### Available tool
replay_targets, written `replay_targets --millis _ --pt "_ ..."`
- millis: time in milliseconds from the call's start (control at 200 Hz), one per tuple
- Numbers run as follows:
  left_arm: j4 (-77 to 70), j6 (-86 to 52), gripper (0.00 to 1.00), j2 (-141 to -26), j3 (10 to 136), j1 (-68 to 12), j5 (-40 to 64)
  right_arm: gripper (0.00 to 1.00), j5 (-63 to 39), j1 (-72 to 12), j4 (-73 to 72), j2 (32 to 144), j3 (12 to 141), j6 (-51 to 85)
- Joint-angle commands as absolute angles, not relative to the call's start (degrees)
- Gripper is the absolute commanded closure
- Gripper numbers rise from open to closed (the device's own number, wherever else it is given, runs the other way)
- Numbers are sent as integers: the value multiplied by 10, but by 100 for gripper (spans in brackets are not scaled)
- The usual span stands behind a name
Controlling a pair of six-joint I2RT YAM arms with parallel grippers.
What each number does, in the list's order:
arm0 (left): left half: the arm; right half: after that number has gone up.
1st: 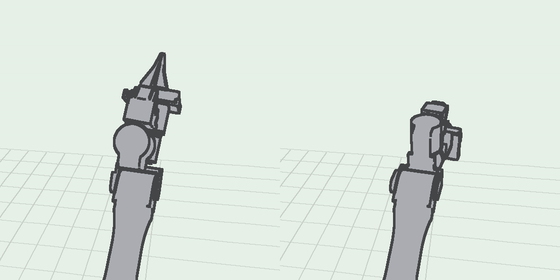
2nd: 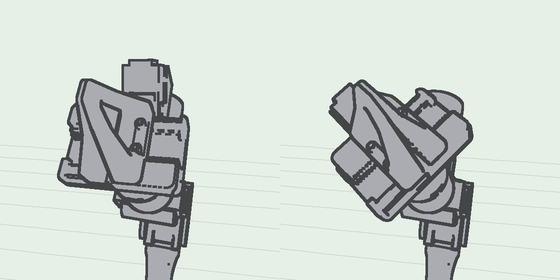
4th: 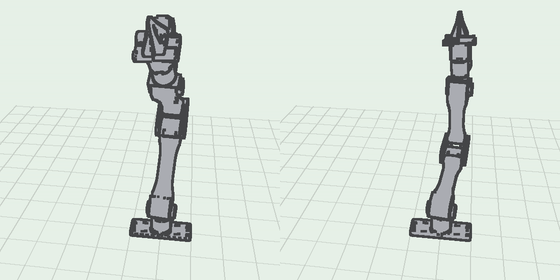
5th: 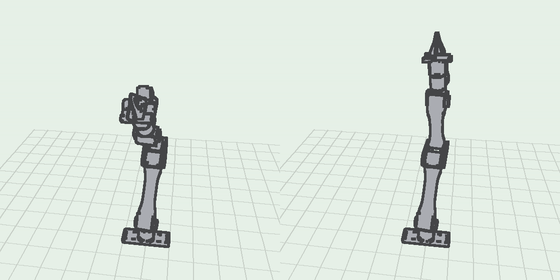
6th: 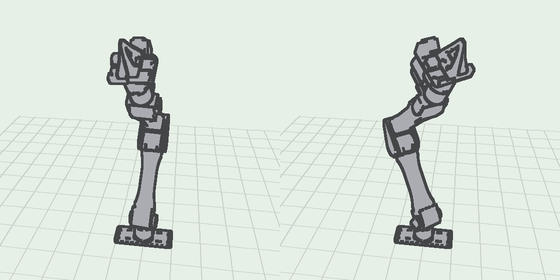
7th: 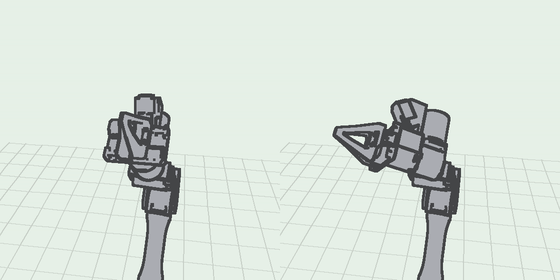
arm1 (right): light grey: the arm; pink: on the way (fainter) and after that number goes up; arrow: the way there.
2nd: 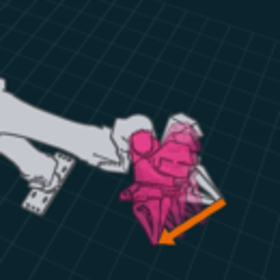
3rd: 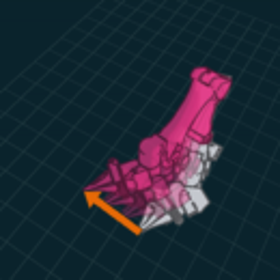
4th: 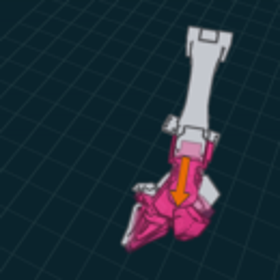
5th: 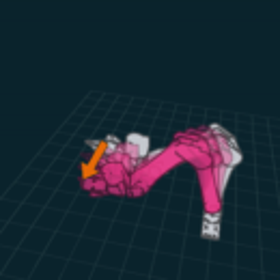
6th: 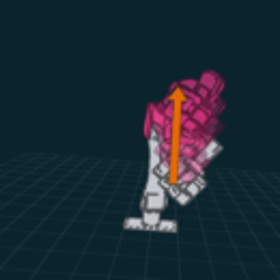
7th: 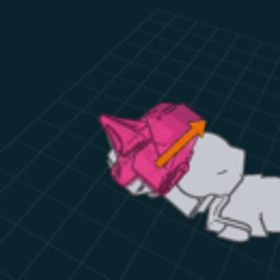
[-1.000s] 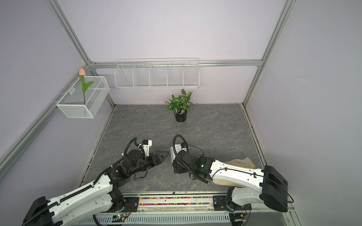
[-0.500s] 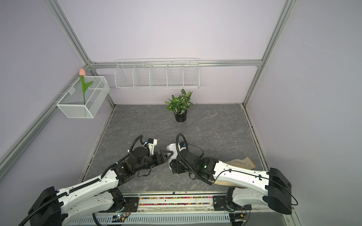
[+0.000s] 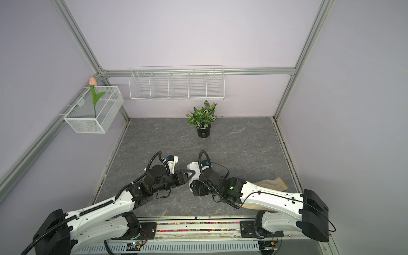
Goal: Insert the battery into the alarm
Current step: Adjust the alarm at the center of the board.
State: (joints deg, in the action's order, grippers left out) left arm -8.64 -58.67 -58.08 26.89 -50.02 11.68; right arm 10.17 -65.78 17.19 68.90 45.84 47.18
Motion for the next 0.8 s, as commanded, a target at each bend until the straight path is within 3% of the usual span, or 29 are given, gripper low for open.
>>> replay_targets --millis 0,60,115,385,615,795 --pt "-56 -560 69 -573 293 -503 120 13 92 -661 125 667 451 452" --pt "-6 -545 70 -563 309 -503 111 1 91 -658 130 660 448 450" --pt "85 -528 71 -553 336 -503 80 11 89 -655 140 649 443 451" --pt "434 -444 74 -533 487 -501 -101 11 127 -625 171 526 381 443" --pt "701 -373 74 -750 692 -501 -207 11 242 -589 280 480 387 431" --pt "837 -376 75 -932 816 -505 -312 11 263 -566 314 471 396 435"
